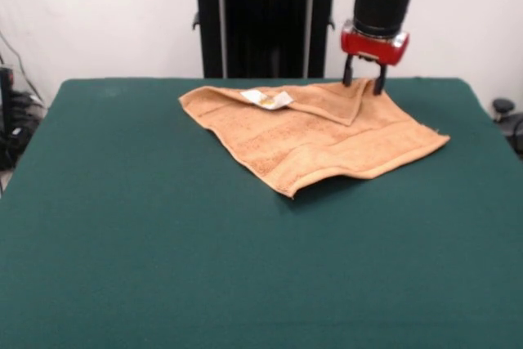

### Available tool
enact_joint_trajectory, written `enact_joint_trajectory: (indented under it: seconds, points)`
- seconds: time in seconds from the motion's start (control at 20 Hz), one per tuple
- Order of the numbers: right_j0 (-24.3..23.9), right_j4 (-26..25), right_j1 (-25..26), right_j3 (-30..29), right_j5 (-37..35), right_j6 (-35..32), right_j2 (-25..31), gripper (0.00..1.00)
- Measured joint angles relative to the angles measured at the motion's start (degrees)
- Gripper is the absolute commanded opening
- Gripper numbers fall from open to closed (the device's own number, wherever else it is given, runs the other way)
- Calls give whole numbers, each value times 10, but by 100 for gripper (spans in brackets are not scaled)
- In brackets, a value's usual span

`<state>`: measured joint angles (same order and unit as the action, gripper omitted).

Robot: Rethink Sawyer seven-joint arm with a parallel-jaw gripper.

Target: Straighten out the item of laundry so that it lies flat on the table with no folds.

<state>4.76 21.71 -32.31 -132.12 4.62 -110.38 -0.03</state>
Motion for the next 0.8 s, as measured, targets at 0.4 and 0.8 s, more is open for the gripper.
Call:
enact_joint_trajectory:
  seconds: [0.4,0.8]
  points:
    - [42,0,0,6,10,0,-14,100]
    - [46,0,30,25,63,0,-26,100]
